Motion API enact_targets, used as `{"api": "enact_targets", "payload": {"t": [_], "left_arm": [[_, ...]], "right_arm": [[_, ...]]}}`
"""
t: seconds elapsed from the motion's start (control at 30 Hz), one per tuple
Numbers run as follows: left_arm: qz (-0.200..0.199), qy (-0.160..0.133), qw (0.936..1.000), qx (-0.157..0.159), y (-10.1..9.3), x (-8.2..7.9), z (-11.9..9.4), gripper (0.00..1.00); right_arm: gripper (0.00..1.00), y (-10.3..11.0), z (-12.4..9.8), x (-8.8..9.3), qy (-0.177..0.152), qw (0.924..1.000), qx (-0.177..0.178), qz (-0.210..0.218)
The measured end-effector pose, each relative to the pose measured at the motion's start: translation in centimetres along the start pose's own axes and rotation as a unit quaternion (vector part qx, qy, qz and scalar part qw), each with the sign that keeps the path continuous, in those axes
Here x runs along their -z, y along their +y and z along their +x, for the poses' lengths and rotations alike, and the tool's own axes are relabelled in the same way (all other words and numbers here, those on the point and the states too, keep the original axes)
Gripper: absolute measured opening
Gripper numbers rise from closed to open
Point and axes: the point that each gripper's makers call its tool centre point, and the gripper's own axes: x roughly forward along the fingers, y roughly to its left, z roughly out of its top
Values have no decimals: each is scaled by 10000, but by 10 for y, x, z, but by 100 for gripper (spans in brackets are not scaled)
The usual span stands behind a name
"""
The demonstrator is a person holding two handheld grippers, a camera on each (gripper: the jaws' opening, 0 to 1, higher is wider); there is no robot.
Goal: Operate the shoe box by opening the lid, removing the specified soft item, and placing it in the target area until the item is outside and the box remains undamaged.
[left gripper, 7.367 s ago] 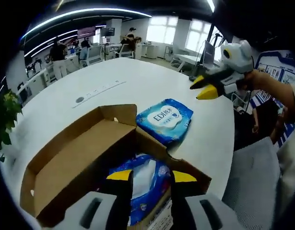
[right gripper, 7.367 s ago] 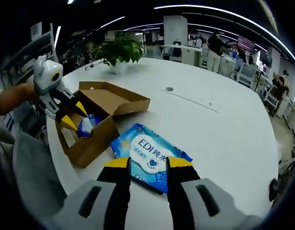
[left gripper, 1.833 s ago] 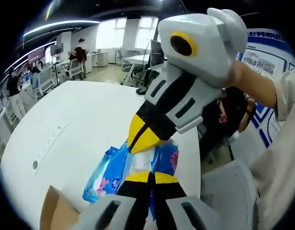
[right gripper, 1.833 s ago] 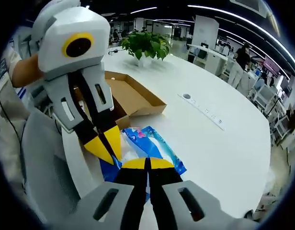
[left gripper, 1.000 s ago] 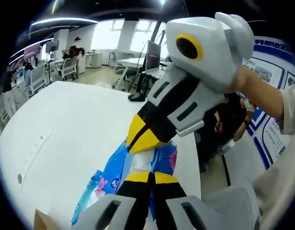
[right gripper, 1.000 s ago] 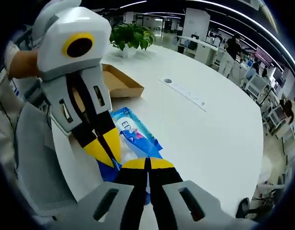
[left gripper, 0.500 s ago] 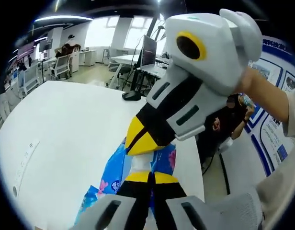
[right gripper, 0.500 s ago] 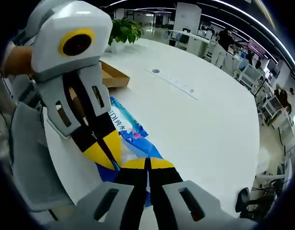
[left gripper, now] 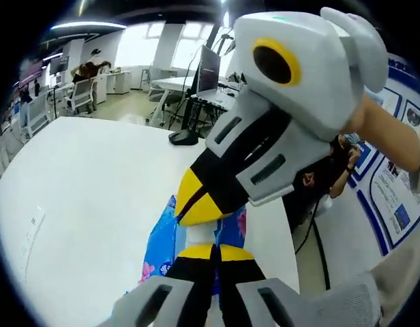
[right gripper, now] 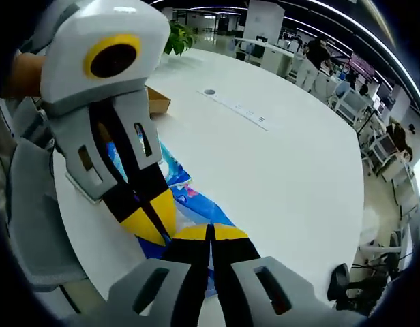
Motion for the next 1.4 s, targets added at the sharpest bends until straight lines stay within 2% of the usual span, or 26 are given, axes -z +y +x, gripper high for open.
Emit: {"api": "enact_targets", "payload": {"t": [0.27, 0.4, 0.57, 0.87, 1.27, 1.4], "left_arm": [[-43, 25, 10000, -28, 8, 1, 19, 0], [-95, 78, 9999, -48, 14, 6, 30, 0], [-325, 184, 9993, -64, 20, 15, 40, 0], [-392, 311, 9986, -145, 29, 28, 43, 0], [-521, 326, 9979, -201, 33, 34, 41, 0], [-577, 379, 9974, -217, 32, 36, 41, 1]], "right_arm": [[0, -14, 11, 15, 65, 9999, 156, 2], [0, -19, 22, 23, 87, 9996, 264, 1], [0, -18, 37, 24, -126, 9994, 329, -70], [0, -17, 49, 27, -174, 9993, 342, 27], [0, -15, 54, 23, -177, 9993, 315, 18], [0, -17, 52, 21, -193, 9989, 415, 108]]}}
